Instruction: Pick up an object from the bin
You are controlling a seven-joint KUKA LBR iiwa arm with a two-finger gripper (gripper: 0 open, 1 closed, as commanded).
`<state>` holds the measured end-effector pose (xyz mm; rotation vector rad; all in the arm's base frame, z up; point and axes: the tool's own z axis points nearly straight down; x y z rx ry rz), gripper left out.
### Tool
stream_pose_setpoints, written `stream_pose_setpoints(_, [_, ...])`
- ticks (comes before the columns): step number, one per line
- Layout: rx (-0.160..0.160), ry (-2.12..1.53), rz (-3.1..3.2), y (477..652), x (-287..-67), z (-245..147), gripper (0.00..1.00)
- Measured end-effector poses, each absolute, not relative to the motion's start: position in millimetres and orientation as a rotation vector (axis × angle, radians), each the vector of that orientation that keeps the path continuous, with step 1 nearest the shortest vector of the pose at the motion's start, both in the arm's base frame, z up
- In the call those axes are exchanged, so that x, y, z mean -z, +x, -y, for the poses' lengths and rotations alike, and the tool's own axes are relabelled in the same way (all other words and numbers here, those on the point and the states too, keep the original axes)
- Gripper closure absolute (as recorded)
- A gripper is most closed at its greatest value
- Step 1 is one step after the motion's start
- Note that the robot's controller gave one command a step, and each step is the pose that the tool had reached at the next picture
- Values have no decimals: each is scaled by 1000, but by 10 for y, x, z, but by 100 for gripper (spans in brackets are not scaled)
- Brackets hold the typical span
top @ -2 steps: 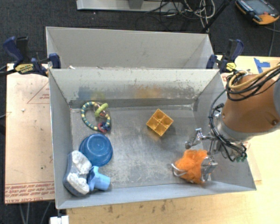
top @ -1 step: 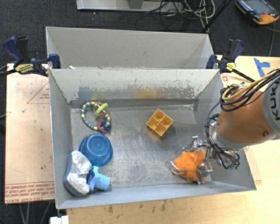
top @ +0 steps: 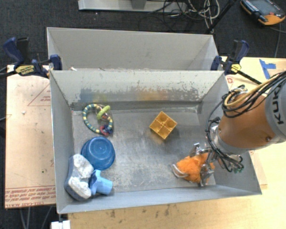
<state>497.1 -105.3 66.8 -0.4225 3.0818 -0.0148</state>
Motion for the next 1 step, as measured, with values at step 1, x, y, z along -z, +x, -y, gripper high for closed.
stream_pose_setpoints(1, [15,-442,-3080,4958,-686,1045,100])
